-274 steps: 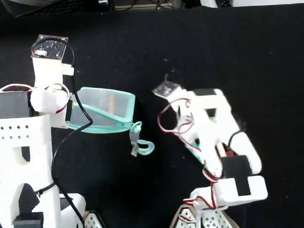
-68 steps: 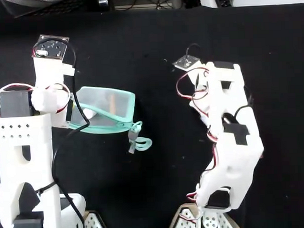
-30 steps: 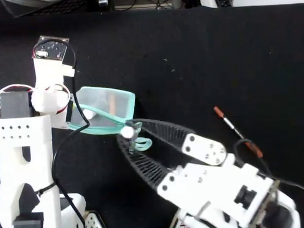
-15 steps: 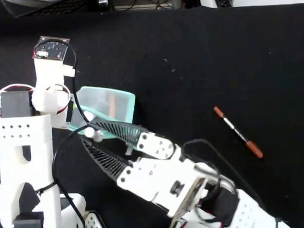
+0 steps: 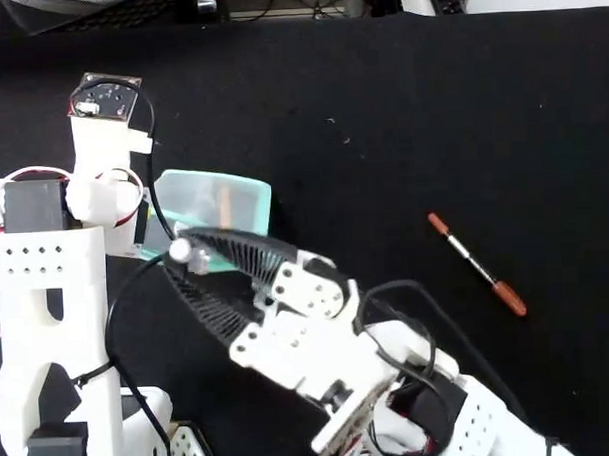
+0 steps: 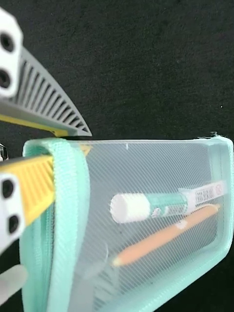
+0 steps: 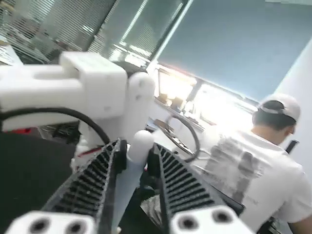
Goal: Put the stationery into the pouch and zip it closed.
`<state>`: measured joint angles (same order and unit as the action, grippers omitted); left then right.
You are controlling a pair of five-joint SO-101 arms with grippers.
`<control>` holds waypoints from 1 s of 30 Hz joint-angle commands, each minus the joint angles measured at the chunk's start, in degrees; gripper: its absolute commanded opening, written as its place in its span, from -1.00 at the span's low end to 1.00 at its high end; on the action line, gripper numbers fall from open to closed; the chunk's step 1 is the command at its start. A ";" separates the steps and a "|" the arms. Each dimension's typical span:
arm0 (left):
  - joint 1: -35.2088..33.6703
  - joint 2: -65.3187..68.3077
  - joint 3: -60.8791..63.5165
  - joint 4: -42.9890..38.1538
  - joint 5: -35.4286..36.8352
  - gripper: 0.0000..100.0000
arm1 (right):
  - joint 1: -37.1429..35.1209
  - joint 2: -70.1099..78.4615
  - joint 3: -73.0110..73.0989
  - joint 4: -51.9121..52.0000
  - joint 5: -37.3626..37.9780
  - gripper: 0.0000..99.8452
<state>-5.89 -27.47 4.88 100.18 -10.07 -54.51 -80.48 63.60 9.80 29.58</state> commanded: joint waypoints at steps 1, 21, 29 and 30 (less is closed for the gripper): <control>0.13 -0.44 0.13 0.09 -0.53 -0.94 | 3.78 0.31 1.71 -0.79 0.62 -0.98; 0.13 -0.44 0.13 0.09 -0.53 -0.94 | 8.79 9.10 1.01 -13.01 0.88 -0.98; 0.13 -0.53 0.13 0.09 -0.53 -0.94 | 8.70 16.48 0.84 -17.05 0.53 -0.98; 0.13 -0.53 0.13 0.09 -0.53 -0.94 | 8.70 16.22 1.89 -17.14 0.53 -0.98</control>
<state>-5.80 -27.38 5.49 99.82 -9.98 -46.86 -64.84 66.15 -6.02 29.67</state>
